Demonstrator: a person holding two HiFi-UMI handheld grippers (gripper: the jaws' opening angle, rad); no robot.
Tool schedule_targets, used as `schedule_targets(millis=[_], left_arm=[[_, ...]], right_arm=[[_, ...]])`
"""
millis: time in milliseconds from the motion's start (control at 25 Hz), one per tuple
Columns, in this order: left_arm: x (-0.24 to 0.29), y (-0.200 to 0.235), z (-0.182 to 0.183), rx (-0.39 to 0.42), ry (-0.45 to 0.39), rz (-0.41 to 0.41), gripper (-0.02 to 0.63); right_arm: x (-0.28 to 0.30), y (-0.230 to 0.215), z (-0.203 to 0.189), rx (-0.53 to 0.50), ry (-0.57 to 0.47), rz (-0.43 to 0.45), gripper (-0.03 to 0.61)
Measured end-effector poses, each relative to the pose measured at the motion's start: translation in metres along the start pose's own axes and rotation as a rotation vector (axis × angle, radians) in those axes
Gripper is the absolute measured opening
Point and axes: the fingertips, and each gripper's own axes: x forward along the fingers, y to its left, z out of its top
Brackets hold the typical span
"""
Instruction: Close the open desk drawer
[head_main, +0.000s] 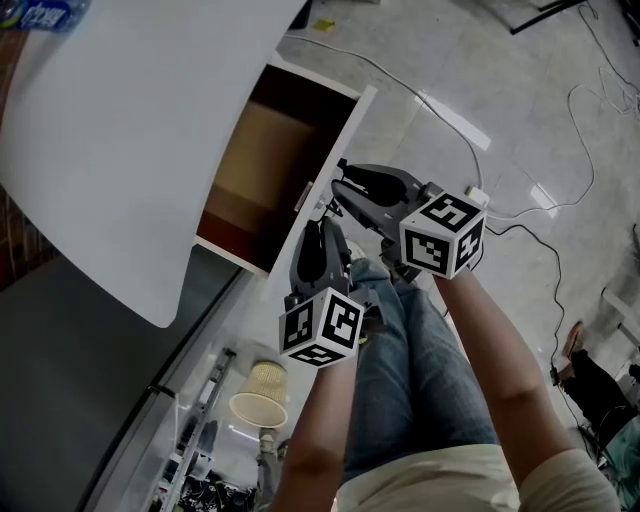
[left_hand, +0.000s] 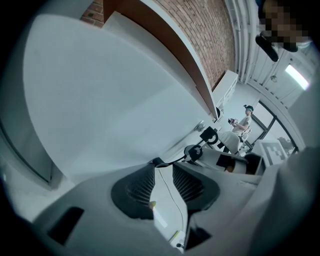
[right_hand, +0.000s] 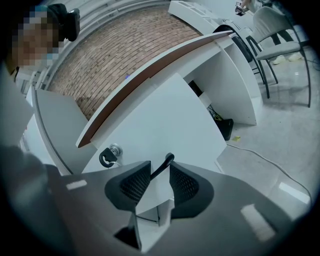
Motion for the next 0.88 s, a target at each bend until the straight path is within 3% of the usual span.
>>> schedule_targets(millis=[880], left_arm=[[0.018,0.023,0.038,0.007,-0.027,0.007,0.109]], right_arm=[[0.044,0.005,0.019,-0.019,0.007,0.020,0.118]])
